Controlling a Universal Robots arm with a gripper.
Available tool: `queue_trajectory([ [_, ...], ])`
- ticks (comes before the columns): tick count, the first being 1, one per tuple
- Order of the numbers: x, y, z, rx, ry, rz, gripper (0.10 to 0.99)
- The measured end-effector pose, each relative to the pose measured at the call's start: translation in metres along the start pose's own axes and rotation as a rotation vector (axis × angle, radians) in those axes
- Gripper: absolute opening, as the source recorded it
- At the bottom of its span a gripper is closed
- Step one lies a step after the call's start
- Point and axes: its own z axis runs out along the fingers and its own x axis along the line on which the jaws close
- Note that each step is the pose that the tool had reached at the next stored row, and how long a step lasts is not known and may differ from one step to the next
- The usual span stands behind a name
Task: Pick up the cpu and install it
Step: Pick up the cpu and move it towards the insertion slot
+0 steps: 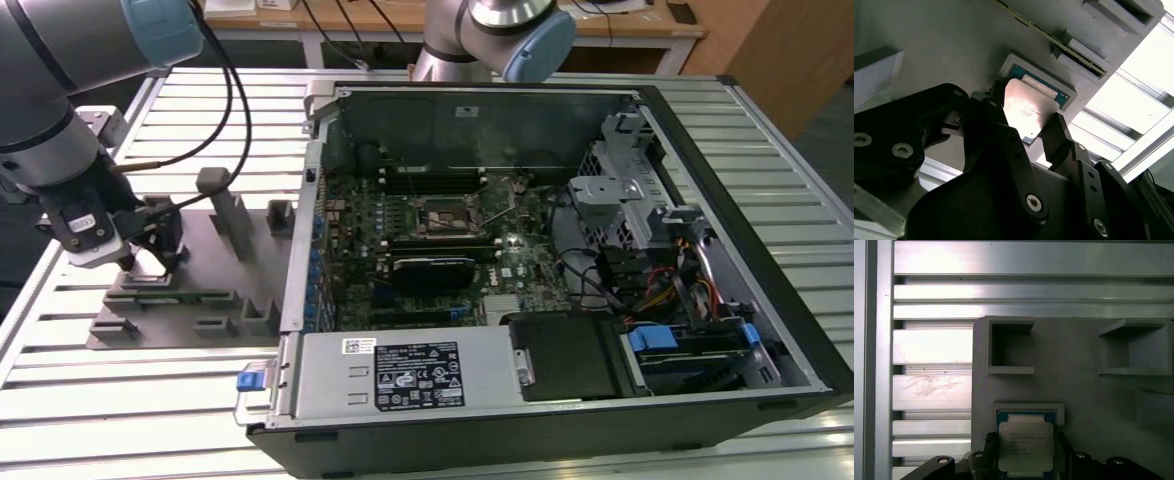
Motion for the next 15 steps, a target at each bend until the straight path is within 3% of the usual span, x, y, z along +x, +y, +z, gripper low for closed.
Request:
queue_trajectory([
  [7, -0.0003, 0.0001, -0.0005, 0.000, -0.0003, 0.000, 0.533],
  [15, -0.0008, 0.0008, -0.0167, 0.000, -0.0003, 0.000, 0.533],
])
